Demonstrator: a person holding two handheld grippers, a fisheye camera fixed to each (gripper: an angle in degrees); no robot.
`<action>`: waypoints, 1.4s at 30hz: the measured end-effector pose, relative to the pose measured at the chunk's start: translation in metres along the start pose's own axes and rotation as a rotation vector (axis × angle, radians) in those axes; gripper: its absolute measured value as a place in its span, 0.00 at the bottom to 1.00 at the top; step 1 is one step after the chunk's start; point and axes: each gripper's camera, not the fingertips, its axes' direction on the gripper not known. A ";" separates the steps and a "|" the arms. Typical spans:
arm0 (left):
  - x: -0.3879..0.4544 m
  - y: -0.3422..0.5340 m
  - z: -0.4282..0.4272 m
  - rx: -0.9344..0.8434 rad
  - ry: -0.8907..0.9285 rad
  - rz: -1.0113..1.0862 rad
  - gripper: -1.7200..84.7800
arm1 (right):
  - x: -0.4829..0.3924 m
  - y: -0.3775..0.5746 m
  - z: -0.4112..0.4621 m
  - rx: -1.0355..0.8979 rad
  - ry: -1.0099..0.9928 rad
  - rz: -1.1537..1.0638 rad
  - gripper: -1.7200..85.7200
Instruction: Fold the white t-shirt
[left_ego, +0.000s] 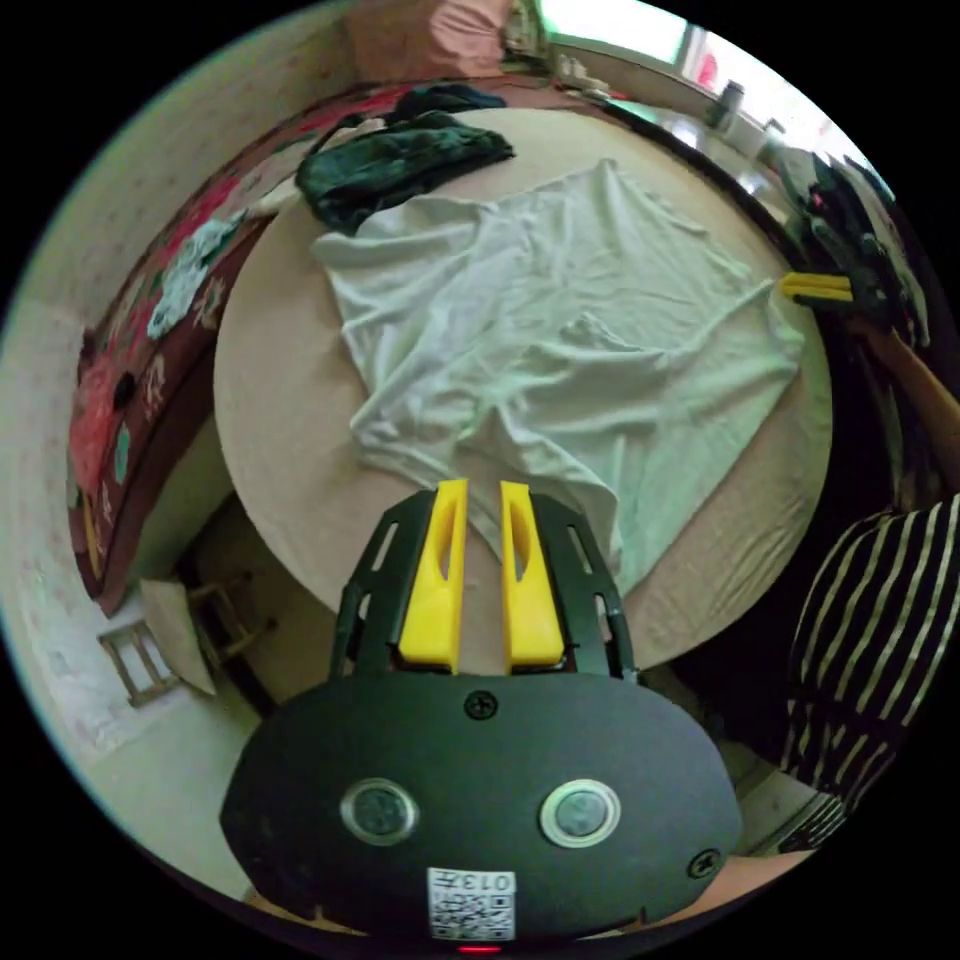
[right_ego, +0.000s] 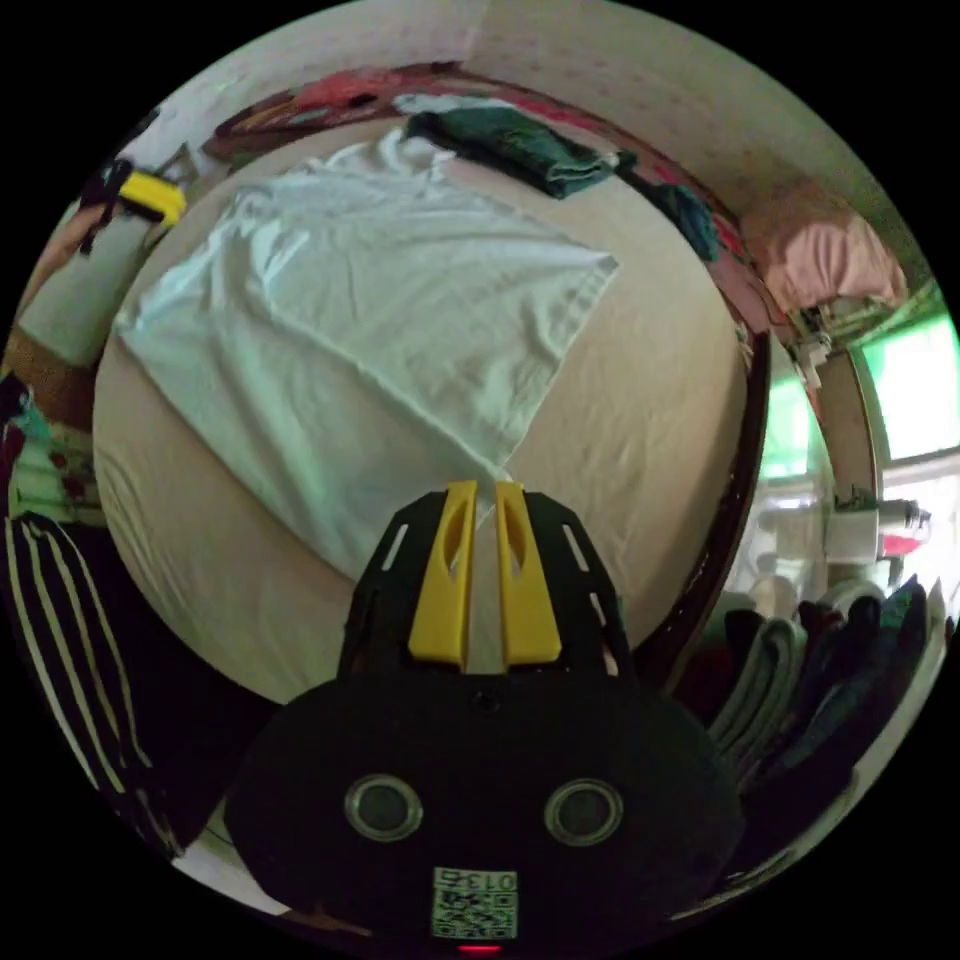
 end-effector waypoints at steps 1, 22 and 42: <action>-0.012 0.013 -0.002 0.031 0.044 -0.054 0.10 | 0.008 0.004 -0.008 0.038 -0.012 0.062 0.05; -0.069 0.081 0.049 0.027 0.332 -0.117 0.03 | 0.034 0.010 0.010 -0.012 -0.253 0.410 0.08; -0.126 0.032 0.086 0.043 0.338 -0.258 0.05 | 0.017 -0.078 0.023 -0.089 -0.179 0.327 0.05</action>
